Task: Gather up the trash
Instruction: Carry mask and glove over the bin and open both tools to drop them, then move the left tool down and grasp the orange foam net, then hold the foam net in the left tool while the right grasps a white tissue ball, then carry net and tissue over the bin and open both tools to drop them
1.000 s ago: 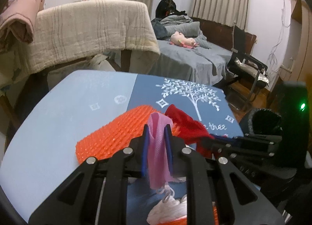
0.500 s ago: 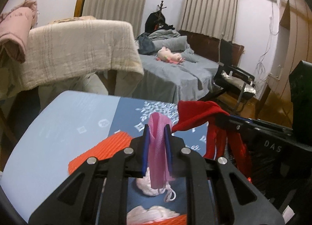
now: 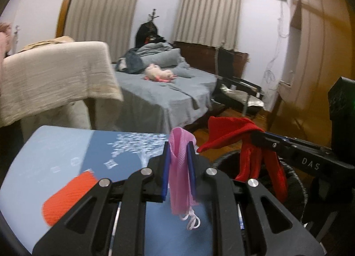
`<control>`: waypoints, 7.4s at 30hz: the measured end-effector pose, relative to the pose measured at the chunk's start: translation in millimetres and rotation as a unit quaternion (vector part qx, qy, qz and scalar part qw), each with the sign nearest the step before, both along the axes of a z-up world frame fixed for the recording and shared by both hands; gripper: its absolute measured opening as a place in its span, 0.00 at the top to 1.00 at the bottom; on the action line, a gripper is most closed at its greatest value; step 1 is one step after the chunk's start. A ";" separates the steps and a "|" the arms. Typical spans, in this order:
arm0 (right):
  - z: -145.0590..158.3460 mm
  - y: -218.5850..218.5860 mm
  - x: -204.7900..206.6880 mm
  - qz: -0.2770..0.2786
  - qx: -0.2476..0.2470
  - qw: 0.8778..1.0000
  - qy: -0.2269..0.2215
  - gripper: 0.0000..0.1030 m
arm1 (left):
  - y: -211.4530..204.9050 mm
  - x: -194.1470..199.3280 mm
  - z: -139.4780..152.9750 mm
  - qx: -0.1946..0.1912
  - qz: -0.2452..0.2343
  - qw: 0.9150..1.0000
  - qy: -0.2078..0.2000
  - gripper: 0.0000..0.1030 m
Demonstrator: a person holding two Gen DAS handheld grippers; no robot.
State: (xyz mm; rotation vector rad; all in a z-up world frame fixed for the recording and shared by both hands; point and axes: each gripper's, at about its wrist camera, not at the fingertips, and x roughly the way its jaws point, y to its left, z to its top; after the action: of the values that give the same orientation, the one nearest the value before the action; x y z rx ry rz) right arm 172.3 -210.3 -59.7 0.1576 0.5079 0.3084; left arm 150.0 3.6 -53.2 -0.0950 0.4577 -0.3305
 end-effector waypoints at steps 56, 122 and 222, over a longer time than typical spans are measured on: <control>-46.8 1.5 -23.9 -0.051 -0.040 0.998 0.023 0.06 | 34.8 -20.2 -51.0 0.056 0.068 0.995 0.045 0.26; -97.3 89.6 -44.6 0.043 -0.070 0.995 0.061 0.06 | 95.6 -65.7 -146.3 0.025 0.095 0.976 0.196 0.67; -23.9 -34.5 -42.0 -0.067 -0.019 0.998 0.003 0.60 | -22.1 -30.1 -28.8 0.015 -0.015 0.999 0.038 0.80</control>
State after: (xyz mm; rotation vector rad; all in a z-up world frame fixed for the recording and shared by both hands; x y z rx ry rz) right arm 130.3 -244.7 -83.6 0.1557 0.5072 0.1676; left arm 119.9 -18.5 -82.0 -0.0713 0.5390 -0.3509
